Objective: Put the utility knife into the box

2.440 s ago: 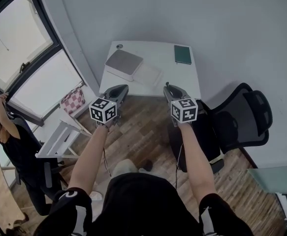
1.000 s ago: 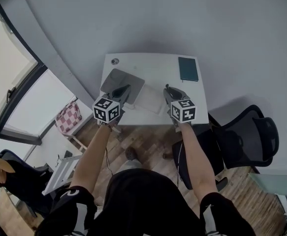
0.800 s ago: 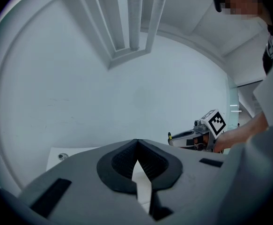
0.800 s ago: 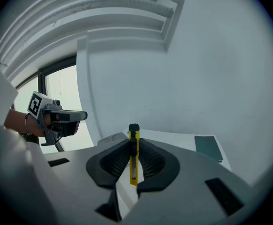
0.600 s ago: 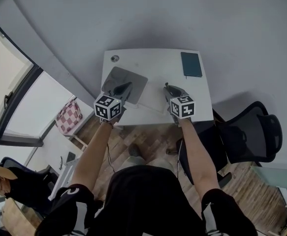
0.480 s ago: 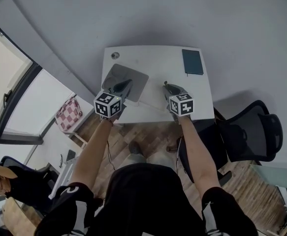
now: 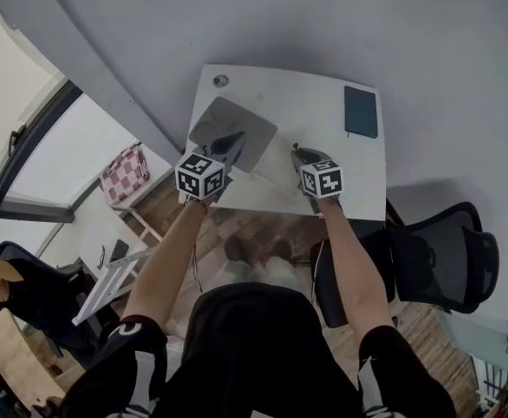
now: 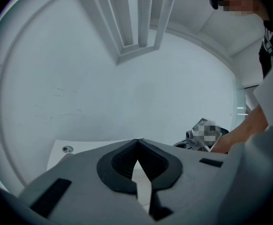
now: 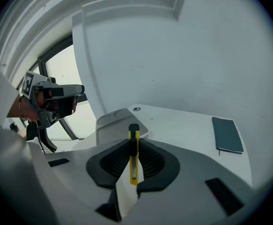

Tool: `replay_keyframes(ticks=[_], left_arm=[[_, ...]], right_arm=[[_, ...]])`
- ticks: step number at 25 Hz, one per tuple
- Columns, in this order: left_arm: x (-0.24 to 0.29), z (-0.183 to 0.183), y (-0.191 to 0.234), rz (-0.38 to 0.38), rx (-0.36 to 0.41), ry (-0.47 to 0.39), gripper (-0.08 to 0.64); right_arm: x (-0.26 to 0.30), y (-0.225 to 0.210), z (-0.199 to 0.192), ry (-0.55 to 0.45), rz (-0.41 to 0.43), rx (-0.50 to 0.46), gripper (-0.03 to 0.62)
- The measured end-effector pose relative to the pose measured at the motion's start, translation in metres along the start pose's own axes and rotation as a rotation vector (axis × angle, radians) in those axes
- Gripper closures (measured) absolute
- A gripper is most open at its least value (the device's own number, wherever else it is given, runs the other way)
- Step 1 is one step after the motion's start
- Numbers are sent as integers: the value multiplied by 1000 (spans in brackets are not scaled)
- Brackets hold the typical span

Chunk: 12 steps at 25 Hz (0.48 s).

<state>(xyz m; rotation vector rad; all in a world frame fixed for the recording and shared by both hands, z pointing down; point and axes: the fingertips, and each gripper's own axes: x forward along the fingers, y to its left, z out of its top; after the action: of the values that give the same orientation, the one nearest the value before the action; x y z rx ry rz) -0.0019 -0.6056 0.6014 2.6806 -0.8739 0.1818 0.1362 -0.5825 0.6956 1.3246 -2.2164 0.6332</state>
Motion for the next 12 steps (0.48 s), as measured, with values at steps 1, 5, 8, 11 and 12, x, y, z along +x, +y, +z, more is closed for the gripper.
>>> replay_keyframes(ticks=[1,5,8,11,12], left_arm=[[1,-3,1,12,-6,0,535],[3,-14,8,54,-20,6,535],[5,-23,14,86,-27,11,535],[6,-30,21,113,-35,14,535],[7,-32,23,121,-37,14,535]], right_arm=[[6,0,-3,16,14,-8,520],[31,-4,-13,79,57,-38,520],[49,-3,-23,131,87,-57,520],[64,-3,-34,178,110,-66,520],[69,-3,-37,191,116,-67,520]])
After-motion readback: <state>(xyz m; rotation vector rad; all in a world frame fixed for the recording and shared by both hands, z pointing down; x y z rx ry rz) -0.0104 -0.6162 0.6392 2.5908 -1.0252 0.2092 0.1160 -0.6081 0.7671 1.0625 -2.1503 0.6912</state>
